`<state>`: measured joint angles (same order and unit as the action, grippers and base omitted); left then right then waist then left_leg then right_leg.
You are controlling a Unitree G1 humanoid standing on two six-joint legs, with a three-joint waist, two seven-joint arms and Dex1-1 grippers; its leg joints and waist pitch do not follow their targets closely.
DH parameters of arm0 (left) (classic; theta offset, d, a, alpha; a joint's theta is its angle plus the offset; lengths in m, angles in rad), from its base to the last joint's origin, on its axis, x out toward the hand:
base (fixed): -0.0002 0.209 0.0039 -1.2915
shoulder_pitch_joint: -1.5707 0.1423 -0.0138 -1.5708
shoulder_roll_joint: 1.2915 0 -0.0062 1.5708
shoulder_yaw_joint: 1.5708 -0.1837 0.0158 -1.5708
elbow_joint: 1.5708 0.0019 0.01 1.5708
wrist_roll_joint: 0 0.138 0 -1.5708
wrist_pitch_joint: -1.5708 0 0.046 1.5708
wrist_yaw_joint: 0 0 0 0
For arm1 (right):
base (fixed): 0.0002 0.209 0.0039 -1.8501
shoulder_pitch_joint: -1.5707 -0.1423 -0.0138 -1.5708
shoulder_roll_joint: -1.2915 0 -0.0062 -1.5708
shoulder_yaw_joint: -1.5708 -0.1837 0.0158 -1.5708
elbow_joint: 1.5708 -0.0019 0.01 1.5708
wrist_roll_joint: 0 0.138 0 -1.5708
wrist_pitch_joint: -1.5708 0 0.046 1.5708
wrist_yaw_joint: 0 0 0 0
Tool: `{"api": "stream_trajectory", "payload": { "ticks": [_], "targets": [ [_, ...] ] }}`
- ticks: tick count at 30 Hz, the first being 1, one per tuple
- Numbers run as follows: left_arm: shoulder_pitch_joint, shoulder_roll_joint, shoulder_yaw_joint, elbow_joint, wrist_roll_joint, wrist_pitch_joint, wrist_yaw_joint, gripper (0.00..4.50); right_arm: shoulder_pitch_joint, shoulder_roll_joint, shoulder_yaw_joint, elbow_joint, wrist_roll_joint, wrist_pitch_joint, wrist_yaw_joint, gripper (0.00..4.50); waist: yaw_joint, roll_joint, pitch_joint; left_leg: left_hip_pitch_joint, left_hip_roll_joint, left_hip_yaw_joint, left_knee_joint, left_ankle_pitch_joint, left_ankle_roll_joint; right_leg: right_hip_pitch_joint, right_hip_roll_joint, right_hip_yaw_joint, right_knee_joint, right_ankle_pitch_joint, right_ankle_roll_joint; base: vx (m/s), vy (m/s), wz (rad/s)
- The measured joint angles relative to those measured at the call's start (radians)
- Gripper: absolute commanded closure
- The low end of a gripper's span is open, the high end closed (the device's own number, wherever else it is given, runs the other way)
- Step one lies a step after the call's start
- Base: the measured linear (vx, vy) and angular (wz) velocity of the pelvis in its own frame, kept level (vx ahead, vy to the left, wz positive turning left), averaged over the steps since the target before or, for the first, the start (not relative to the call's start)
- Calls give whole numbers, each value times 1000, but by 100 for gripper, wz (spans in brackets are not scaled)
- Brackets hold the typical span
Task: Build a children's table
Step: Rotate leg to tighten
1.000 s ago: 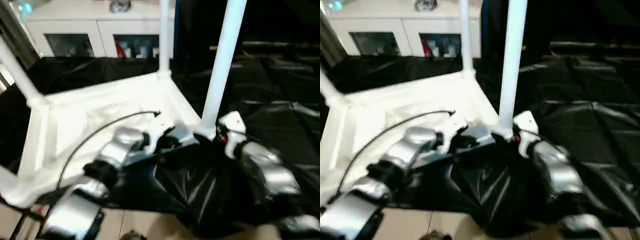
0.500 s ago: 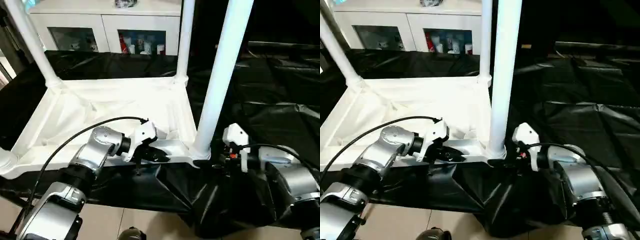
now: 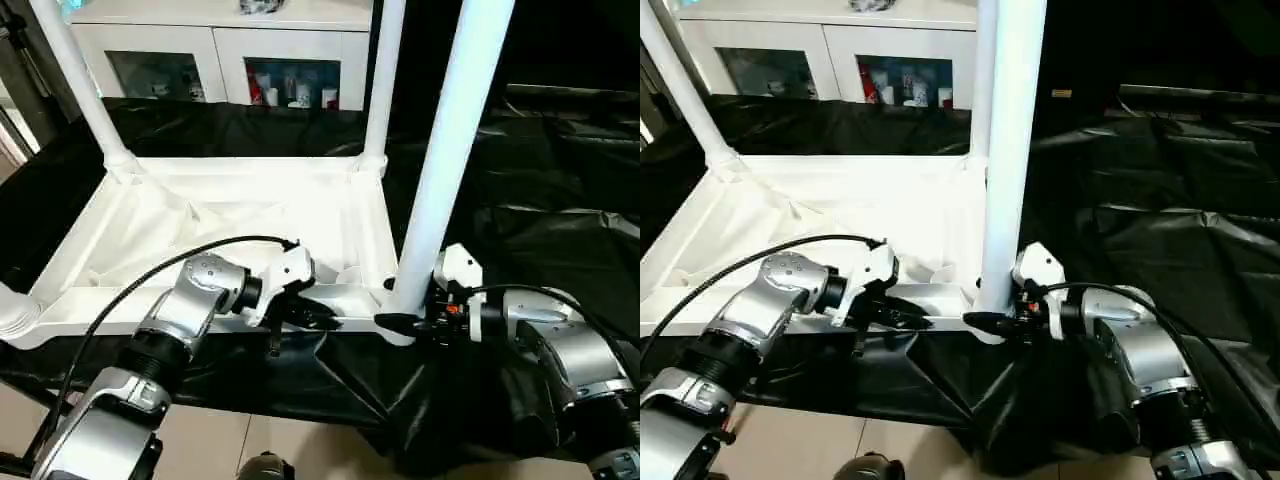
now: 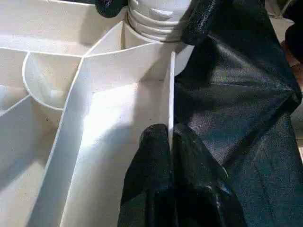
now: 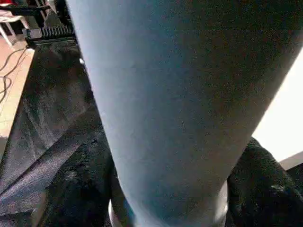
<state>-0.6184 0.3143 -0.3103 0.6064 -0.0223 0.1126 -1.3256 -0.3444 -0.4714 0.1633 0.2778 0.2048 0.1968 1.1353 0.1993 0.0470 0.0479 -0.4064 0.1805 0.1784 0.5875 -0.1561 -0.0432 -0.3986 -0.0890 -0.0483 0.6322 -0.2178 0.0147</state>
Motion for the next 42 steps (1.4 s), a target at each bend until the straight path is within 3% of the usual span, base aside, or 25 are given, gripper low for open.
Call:
{"api": "stream_trajectory", "payload": {
  "ticks": [6,9,14,18,19,26,31,38,42],
  "targets": [
    [-6,-37,6,20,20,9,67,450,23,34,-35,5,-6,16,-70,180,2,1,-1,2,-2,1,1,1,1,1,-3,0,1,0,0,0,0,0],
    [-45,-91,24,86,45,27,187,450,4,138,-105,77,-26,15,-284,180,-8,-1,-1,5,-2,1,2,2,1,3,-3,2,2,2,-1,0,0,0],
    [-122,-202,43,207,70,55,404,450,-80,267,-176,199,-81,5,-631,180,-31,2,-4,8,-5,2,2,2,1,6,-5,3,-1,2,0,0,0,0],
    [-144,-245,57,251,80,59,478,450,-115,318,-194,241,-119,1,-778,180,-34,5,-6,11,-6,2,2,2,1,10,-5,4,-3,4,-2,0,0,0],
    [-148,-250,61,262,81,59,483,450,-122,322,-194,250,-127,-5,-787,146,-35,6,-6,13,-6,2,1,2,1,12,-5,4,-3,4,-2,0,0,0],
    [-160,-254,68,280,83,46,463,450,-120,322,-200,250,-128,-23,-750,60,-33,7,-6,14,-6,1,-4,2,1,13,-5,2,-6,5,-1,0,0,0],
    [-144,-229,67,255,83,29,382,450,-69,235,-174,183,-104,-22,-557,54,-27,8,-5,14,-6,1,-9,2,1,13,-5,1,-9,4,1,0,0,0],
    [-74,-124,38,153,56,-8,161,450,26,32,-72,18,-45,1,-196,54,-17,10,-5,13,-5,1,-12,2,1,11,-4,0,-9,2,3,0,0,0],
    [-50,-98,24,106,52,-14,77,450,32,10,-51,-19,-26,30,-93,54,-6,9,-4,12,-5,1,-11,2,1,11,-4,0,-10,2,3,0,0,0]
  ]
}}
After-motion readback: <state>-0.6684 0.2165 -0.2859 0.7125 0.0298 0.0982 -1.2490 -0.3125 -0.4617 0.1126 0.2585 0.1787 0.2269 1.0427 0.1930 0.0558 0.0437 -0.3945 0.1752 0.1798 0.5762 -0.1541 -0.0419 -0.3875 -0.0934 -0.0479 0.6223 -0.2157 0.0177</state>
